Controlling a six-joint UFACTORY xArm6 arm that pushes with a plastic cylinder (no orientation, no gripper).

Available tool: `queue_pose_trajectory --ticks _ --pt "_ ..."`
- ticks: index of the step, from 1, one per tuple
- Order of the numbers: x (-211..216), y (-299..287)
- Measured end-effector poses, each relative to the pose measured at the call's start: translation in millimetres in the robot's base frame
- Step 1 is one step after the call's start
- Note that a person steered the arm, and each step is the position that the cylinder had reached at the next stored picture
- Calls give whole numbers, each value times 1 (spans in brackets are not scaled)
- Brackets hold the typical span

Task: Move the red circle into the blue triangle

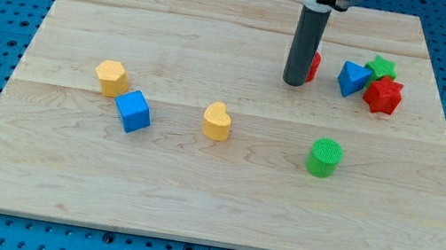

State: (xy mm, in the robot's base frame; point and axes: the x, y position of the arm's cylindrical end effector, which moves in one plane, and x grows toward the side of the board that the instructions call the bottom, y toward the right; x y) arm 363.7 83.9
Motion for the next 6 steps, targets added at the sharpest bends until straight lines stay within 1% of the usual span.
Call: queue_pose_trajectory --ticks 1,2,3,4,5,6 --pt "-31 21" --pt "-28 16" --pt "-33 -44" --pt "-78 -54" --pt "-91 -11" --pt "-88 23"
